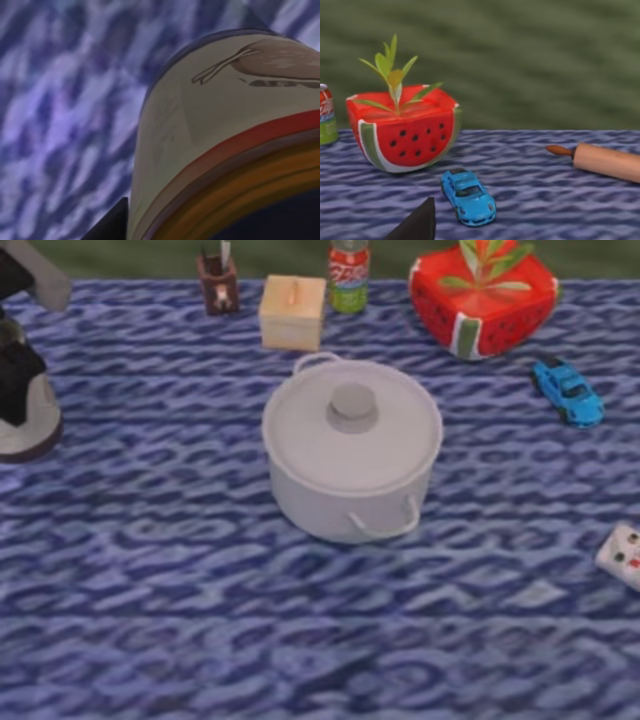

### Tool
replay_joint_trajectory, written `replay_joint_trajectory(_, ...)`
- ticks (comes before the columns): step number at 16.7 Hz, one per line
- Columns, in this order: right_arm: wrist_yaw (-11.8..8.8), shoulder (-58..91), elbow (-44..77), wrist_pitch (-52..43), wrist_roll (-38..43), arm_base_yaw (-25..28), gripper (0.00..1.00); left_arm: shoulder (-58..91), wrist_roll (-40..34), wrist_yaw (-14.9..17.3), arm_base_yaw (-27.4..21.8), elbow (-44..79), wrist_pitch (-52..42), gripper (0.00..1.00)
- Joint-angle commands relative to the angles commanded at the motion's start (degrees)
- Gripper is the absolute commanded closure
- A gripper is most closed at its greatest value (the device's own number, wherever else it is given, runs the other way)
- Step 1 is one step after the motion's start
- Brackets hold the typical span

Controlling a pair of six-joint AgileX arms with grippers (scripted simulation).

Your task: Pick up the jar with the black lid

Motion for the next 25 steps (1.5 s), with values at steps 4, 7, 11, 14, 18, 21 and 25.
replay_joint_trajectory(4, 0.0, 0.0, 0.0, 0.0, 0.0, 0.0, 0.0, -0.1, 0.1, 0.0, -0.3, 0.0, 0.0, 1.0)
replay_joint_trajectory(7, 0.0, 0.0, 0.0, 0.0, 0.0, 0.0, 0.0, 0.4, -1.8, 0.0, -0.9, -0.1, 0.1, 1.0)
replay_joint_trajectory(11, 0.0, 0.0, 0.0, 0.0, 0.0, 0.0, 0.0, 2.1, -12.1, 0.1, -4.1, -0.3, 0.9, 1.0)
replay_joint_trajectory(14, 0.0, 0.0, 0.0, 0.0, 0.0, 0.0, 0.0, 3.5, -25.1, 0.2, -7.4, -0.1, 2.3, 1.0)
replay_joint_trajectory(18, 0.0, 0.0, 0.0, 0.0, 0.0, 0.0, 0.0, 4.9, -44.9, 0.3, -11.9, -0.1, 4.8, 1.0)
replay_joint_trajectory(21, 0.0, 0.0, 0.0, 0.0, 0.0, 0.0, 0.0, 5.9, -56.7, 0.4, -14.8, -0.3, 6.3, 1.0)
replay_joint_trajectory(25, 0.0, 0.0, 0.0, 0.0, 0.0, 0.0, 0.0, 6.8, -64.1, 0.5, -17.1, -0.8, 7.4, 1.0)
